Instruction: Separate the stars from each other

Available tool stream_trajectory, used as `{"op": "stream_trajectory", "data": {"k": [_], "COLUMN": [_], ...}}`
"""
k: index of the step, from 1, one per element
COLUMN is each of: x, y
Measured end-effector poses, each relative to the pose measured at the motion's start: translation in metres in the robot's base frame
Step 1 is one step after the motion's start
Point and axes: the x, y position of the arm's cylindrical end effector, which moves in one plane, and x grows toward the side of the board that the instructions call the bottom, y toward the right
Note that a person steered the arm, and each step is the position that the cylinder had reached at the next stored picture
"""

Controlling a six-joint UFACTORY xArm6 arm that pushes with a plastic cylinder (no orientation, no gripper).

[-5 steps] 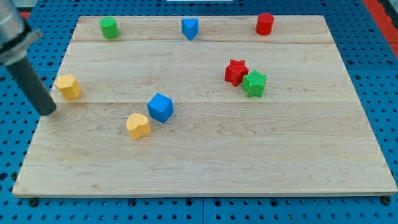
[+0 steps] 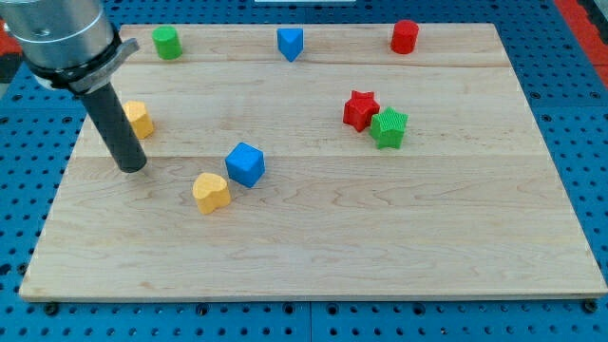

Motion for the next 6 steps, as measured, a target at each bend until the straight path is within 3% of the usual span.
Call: {"op": "stream_trajectory", "data": {"k": [1,3,4,6], "x": [-0.004,-0.077,-0.085,-0.075], "y": [0.043,0.192,0.26,0.27]}}
